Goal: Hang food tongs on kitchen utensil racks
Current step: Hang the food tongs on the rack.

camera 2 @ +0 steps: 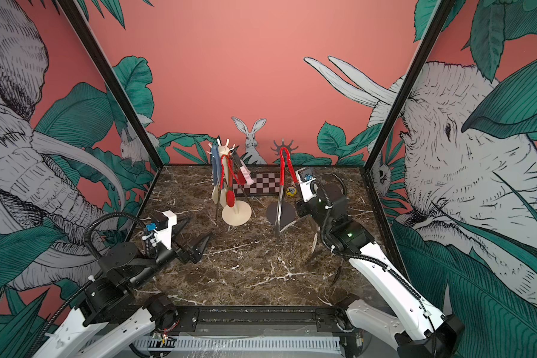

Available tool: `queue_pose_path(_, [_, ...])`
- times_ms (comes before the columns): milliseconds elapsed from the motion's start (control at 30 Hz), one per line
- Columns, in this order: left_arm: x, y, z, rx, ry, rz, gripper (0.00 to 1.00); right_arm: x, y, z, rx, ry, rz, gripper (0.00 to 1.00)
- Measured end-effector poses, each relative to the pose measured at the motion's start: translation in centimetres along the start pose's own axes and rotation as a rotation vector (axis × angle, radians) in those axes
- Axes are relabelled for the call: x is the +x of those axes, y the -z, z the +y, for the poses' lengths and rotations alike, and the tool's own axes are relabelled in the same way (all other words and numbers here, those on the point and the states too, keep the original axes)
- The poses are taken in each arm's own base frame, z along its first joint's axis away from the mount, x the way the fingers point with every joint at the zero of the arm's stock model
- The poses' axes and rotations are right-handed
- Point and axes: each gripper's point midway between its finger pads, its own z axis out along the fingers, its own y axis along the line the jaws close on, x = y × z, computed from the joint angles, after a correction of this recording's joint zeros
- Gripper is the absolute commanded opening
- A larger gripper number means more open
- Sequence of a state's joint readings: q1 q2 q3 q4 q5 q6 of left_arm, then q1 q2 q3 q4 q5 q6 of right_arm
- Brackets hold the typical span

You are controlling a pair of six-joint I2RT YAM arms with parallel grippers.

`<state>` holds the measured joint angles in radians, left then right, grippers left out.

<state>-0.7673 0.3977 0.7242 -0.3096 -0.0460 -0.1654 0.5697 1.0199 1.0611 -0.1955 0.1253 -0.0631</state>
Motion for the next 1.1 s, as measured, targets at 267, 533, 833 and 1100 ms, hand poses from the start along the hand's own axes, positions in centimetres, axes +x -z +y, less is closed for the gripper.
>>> queue_pose_path(267, [-0.1, 0.4, 0.0, -0.001, 0.001, -0.008, 0.99, 1.4, -0.4, -0.3, 0.041, 0.029, 0.034, 0.0])
queue_pose_path(533, [0.6, 0.4, 0.3, -0.009, 0.014, -0.002, 0.99, 1.9, -0.9, -0.6, 0.079, 0.041, 0.03, 0.0])
queue_pose_path(833, [1.1, 0.0, 0.6, -0.031, 0.022, 0.02, 0.99, 2.9, -2.4, -0.6, 0.106, 0.041, 0.031, 0.0])
queue_pose_path(1100, [1.8, -0.3, 1.9, -0.104, 0.055, 0.046, 0.99, 3.7, -3.6, -0.3, 0.108, 0.039, 0.044, 0.06])
